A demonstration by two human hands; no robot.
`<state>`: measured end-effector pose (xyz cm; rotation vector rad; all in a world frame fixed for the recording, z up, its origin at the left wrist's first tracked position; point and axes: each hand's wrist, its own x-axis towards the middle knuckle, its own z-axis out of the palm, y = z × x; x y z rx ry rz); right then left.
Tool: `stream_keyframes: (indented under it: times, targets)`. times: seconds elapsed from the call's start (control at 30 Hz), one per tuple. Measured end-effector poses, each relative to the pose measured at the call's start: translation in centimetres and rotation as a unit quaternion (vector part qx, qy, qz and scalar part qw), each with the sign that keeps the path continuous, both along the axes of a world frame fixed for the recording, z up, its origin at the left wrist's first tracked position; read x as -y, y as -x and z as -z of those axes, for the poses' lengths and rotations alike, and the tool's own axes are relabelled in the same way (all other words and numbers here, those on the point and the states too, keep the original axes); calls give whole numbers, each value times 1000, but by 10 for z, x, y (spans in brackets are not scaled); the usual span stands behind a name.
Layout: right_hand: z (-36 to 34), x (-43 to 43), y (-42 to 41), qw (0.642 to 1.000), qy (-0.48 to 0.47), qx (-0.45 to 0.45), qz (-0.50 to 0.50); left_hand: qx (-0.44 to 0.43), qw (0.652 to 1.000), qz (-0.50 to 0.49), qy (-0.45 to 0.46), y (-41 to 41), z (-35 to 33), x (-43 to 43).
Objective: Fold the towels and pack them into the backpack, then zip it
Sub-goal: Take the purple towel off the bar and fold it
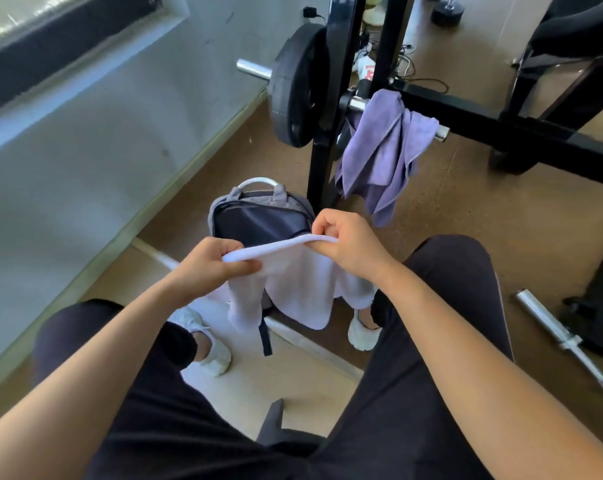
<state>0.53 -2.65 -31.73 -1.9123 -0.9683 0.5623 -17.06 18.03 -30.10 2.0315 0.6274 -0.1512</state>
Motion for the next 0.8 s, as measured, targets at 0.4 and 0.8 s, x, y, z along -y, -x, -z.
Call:
stream_keyframes:
  times: [0.4,0.8]
  targets:
    - [76,22,-12,921,384,27,-65,17,948,-317,9,81,65,-11]
    - [97,23,-4,871,483,-31,-83,48,835,-493,241,94,55,-31]
